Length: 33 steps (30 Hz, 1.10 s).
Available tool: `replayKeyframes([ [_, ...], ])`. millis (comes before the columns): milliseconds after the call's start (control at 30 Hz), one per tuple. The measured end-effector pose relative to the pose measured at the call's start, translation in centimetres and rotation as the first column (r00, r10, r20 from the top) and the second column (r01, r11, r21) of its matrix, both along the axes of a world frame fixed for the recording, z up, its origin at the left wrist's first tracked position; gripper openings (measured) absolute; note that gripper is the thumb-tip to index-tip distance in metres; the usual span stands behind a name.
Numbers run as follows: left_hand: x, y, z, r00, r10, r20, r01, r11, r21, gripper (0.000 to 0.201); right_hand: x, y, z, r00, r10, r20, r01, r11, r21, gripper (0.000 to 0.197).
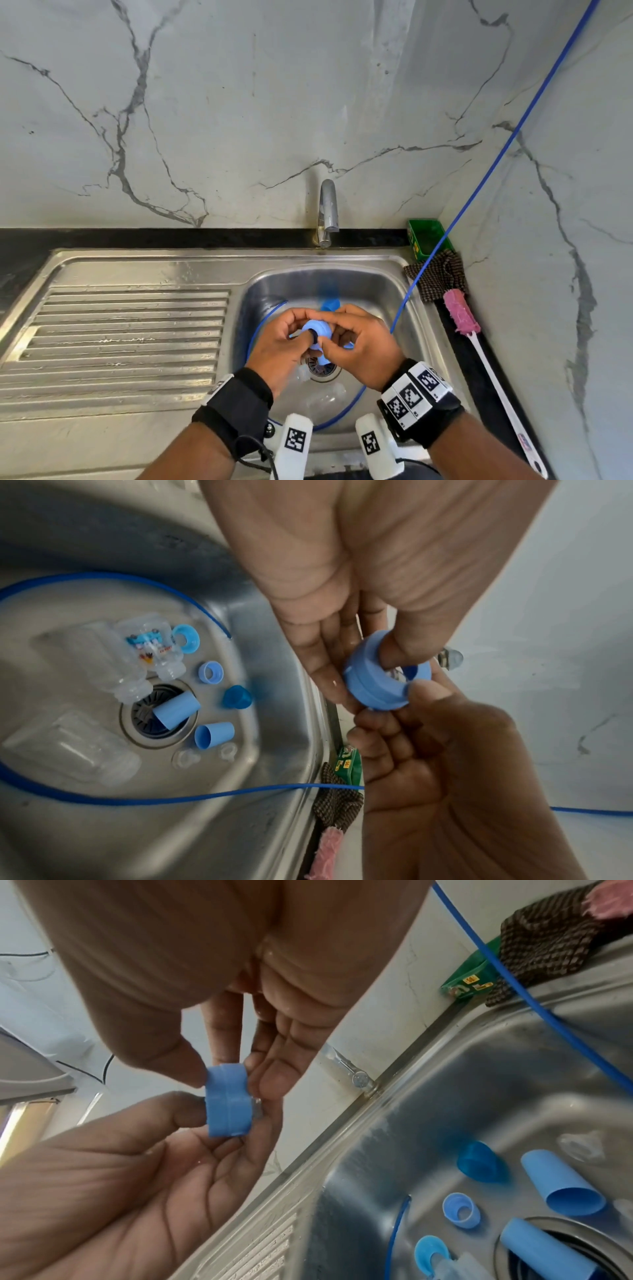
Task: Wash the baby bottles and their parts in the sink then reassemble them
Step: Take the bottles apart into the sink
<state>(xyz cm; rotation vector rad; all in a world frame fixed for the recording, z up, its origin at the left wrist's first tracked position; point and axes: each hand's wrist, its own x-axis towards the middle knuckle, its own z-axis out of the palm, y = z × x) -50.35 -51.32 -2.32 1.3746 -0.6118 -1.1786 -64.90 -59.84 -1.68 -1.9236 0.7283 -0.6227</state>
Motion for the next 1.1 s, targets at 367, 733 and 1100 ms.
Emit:
replayKeyframes([
  [367,2.5,3.1,1.7,0.946,-0.187,-0.265,0.176,0.982,-0.067,0.025,2.3,1.8,-0.4,0.989,-0.118,-0.092,0.121,0.992,0.034,0.041],
  [733,6.4,5.0,0.6,0.91,-0.125,-0.396,0.167,0.983,0.073,0.036,4.6,5.5,0.3,0.979,-0.196,-0.058,0.199,0.979,0.052,0.041],
  [1100,5.5,3.1,-1.9,0.954,-0.134,-0.268,0.17,0.979,0.116,0.049,1.5,3.3,-0.1,0.965,-0.261,-0.015,0.261,0.965,0.038,0.044],
])
